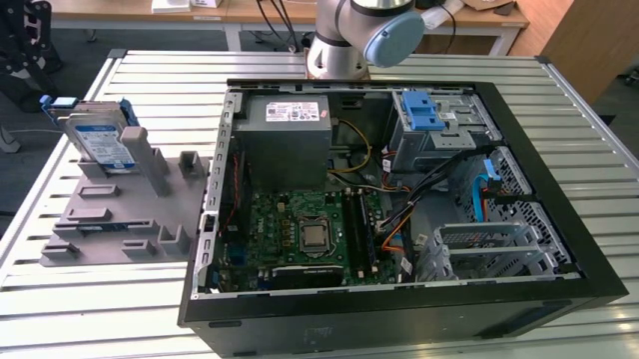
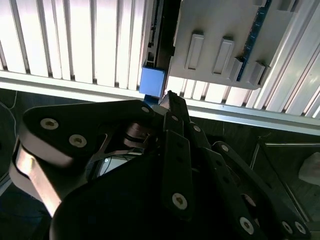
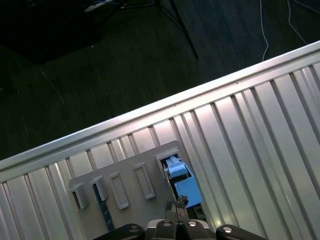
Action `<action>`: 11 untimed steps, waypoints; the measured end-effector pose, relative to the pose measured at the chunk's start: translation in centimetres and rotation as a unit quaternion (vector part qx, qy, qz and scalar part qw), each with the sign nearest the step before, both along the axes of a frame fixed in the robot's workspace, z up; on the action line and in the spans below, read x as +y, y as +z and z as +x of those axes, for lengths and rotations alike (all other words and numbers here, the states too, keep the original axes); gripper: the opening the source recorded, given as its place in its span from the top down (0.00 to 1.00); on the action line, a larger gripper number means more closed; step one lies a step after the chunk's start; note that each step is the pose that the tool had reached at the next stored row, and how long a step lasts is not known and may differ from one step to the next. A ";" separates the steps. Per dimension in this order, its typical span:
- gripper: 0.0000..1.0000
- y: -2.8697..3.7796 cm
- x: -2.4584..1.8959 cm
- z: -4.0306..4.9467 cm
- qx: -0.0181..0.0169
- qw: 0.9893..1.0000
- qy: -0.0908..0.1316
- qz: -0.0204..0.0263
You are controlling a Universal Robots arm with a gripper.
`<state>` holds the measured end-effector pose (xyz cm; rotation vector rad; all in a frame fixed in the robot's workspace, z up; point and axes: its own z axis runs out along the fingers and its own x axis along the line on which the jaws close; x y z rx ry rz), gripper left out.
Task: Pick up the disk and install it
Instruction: 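Pick up the disk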
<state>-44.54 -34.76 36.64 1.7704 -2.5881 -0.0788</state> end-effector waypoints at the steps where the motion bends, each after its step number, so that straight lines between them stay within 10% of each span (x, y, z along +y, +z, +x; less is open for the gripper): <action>1: 0.89 -0.01 0.00 0.00 0.000 1.000 0.009 0.000; 11: 0.89 -0.05 0.00 0.00 0.000 0.997 0.073 0.000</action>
